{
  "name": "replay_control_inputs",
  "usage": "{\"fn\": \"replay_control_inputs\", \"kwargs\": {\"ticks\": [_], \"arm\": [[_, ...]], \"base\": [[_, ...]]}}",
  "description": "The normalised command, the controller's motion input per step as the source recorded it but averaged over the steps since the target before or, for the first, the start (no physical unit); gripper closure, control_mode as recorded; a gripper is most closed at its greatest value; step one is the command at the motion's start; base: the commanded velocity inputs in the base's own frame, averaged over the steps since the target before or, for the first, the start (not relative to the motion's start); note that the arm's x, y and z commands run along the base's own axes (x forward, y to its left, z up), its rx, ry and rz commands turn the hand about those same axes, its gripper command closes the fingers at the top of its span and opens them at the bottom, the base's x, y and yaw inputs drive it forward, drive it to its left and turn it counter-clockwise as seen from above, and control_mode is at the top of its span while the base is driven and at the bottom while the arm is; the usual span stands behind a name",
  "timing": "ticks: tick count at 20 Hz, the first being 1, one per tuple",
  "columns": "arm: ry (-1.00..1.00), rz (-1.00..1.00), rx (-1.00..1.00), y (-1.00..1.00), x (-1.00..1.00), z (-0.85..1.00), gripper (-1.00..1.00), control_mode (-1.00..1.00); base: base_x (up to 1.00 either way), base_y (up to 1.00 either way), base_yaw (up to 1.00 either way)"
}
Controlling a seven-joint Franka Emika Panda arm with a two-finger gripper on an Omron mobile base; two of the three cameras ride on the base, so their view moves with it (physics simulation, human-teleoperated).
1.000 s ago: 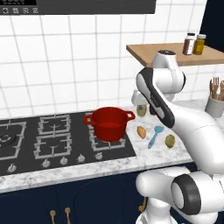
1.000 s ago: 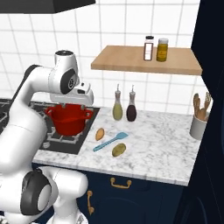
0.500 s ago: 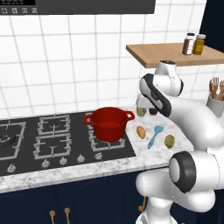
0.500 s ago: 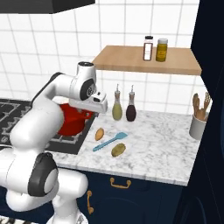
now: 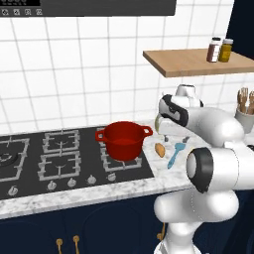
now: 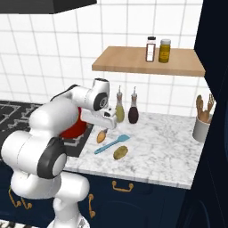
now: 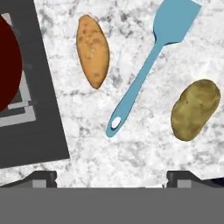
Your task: Put the potato and potato in the pot. Retrieve the spatula and lightly stir the vegetables in the pot.
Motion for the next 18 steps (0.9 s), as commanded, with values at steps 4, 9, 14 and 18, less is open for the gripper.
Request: {"fn": "replay_control_inputs", "kwargs": {"ticks": [4,9,14,18], "arm": [[0.01,0.25,0.0,0.0,0.22,-0.94,-1.0,-1.0],[-0.02,0.34,0.0,0.0,0.4,-0.51,-1.0,-1.0],[-0.06,0.31,0.0,0.0,0.49,-0.33,-1.0,-1.0],[-0.16,0.2,0.0,0.0,0.37,-0.21,-1.0,-1.0]], "base": [[0.0,0.0,0.0],[0.0,0.0,0.0],[0.0,0.0,0.0],[0.0,0.0,0.0]]}}
